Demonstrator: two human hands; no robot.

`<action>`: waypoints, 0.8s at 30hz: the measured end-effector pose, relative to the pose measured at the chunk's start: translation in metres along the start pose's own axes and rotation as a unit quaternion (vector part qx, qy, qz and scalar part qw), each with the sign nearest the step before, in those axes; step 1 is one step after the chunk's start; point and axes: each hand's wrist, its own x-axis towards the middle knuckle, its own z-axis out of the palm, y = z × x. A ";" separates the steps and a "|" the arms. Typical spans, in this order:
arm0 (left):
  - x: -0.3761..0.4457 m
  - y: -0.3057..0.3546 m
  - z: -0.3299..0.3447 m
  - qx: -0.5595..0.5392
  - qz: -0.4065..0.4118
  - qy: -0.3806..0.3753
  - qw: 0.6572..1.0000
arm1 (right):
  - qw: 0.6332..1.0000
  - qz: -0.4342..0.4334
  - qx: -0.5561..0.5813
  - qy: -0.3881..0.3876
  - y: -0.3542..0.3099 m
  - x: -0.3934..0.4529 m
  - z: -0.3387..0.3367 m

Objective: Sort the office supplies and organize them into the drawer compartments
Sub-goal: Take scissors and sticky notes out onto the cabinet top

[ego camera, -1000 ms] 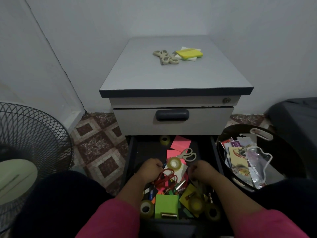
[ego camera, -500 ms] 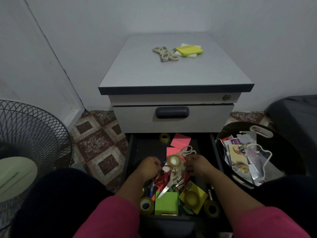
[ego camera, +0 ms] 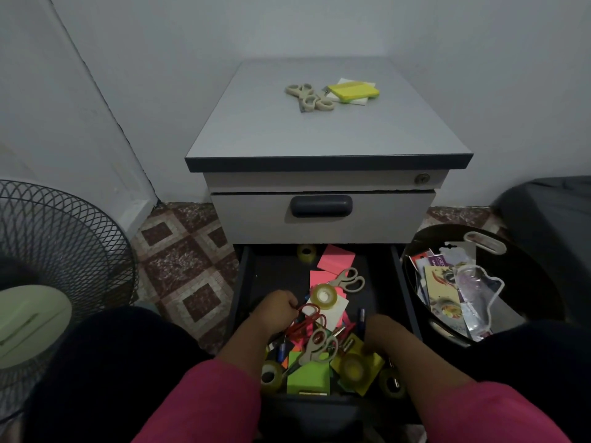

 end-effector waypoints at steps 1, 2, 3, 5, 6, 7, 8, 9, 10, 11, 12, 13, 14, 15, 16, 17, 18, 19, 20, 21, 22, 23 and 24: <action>-0.001 0.000 -0.001 0.012 -0.001 0.002 1.000 | 1.000 0.004 0.003 -0.011 0.000 -0.001 -0.001; -0.003 0.001 -0.003 0.026 -0.001 0.004 1.000 | 1.000 0.003 0.004 -0.013 0.000 -0.003 -0.004; -0.005 0.002 -0.004 0.042 -0.002 0.004 0.999 | 1.000 -0.002 0.009 -0.011 0.000 -0.004 -0.005; -0.009 0.004 -0.006 0.091 -0.005 0.001 0.996 | 0.999 -0.018 0.032 0.012 0.000 -0.004 -0.009; -0.011 0.003 -0.006 0.119 -0.004 -0.001 0.993 | 0.998 -0.029 0.044 0.032 0.000 -0.004 -0.011; -0.012 0.002 -0.005 0.140 -0.001 0.000 0.990 | 0.996 -0.032 0.064 0.054 0.000 -0.003 -0.013; -0.014 0.003 -0.004 0.156 -0.003 -0.002 0.988 | 0.993 -0.029 0.087 0.078 0.000 -0.004 -0.015; -0.015 0.003 -0.004 0.172 -0.009 -0.013 0.985 | 0.989 -0.028 0.103 0.106 0.000 -0.006 -0.016; -0.017 0.004 -0.004 0.185 -0.019 -0.029 0.982 | 0.984 -0.024 0.113 0.135 -0.001 -0.009 -0.019; -0.018 0.005 -0.003 0.193 -0.025 -0.044 0.980 | 0.980 -0.017 0.120 0.160 -0.003 -0.012 -0.020; -0.019 0.007 -0.003 0.187 -0.029 -0.062 0.980 | 0.975 -0.012 0.126 0.185 -0.004 -0.014 -0.022; -0.020 0.007 -0.002 0.168 -0.033 -0.086 0.982 | 0.969 -0.005 0.135 0.209 -0.005 -0.017 -0.023; -0.021 0.008 -0.002 0.150 -0.038 -0.117 0.981 | 0.962 0.001 0.146 0.230 -0.007 -0.018 -0.024; -0.024 0.009 -0.001 0.146 -0.039 -0.148 0.977 | 0.956 0.006 0.158 0.247 -0.007 -0.019 -0.024; -0.028 0.010 0.000 0.159 -0.035 -0.175 0.971 | 0.950 0.006 0.170 0.262 -0.008 -0.020 -0.025; -0.030 0.010 0.002 0.185 -0.023 -0.196 0.963 | 0.944 0.004 0.179 0.277 -0.009 -0.022 -0.026; -0.033 0.010 0.004 0.219 -0.006 -0.208 0.953 | 0.939 -0.002 0.180 0.292 -0.009 -0.023 -0.027; -0.034 0.009 0.006 0.256 0.014 -0.208 0.944 | 0.936 -0.011 0.168 0.310 -0.009 -0.025 -0.027; -0.035 0.009 0.009 0.286 0.032 -0.203 0.936 | 0.934 -0.022 0.147 0.324 -0.010 -0.025 -0.027; -0.035 0.008 0.012 0.306 0.049 -0.195 0.930 | 0.934 -0.034 0.131 0.331 -0.010 -0.025 -0.027; -0.035 0.007 0.013 0.320 0.059 -0.193 0.926 | 0.933 -0.044 0.135 0.331 -0.010 -0.025 -0.027; -0.035 0.008 0.014 0.331 0.070 -0.196 0.920 | 0.930 -0.051 0.160 0.328 -0.011 -0.025 -0.027; -0.036 0.010 0.013 0.334 0.075 -0.203 0.917 | 0.926 -0.053 0.193 0.321 -0.011 -0.024 -0.028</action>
